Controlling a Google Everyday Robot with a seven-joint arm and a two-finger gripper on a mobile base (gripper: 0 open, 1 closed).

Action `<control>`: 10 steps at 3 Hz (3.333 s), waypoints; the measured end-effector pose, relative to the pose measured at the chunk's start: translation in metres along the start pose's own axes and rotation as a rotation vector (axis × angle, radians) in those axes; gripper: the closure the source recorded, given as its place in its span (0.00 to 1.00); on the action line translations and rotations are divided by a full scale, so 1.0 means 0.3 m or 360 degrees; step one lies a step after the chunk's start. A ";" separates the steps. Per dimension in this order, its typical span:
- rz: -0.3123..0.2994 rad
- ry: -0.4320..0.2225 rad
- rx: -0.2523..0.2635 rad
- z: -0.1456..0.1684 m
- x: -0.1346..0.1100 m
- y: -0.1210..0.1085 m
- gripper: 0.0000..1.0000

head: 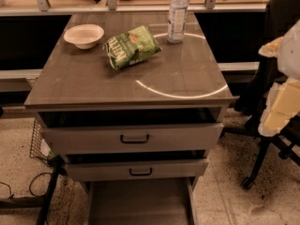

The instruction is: Close bottom drawer

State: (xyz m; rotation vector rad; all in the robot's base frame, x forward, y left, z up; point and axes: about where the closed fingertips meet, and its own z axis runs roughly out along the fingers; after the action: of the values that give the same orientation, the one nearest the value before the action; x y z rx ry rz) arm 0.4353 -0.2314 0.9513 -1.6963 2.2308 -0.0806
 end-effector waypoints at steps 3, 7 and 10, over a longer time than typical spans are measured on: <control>-0.0189 0.0020 -0.0066 0.361 0.349 0.274 0.00; -0.0469 -0.0050 -0.0123 0.713 0.365 0.538 0.00; -0.0807 0.0090 -0.0161 1.165 0.423 0.801 0.00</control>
Offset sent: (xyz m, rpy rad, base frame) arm -0.0773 -0.0807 -0.1755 -0.0529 0.0438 0.1234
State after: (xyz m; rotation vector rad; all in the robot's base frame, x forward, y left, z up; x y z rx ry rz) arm 0.2872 -0.2277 0.5341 -2.3024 1.8132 -0.1389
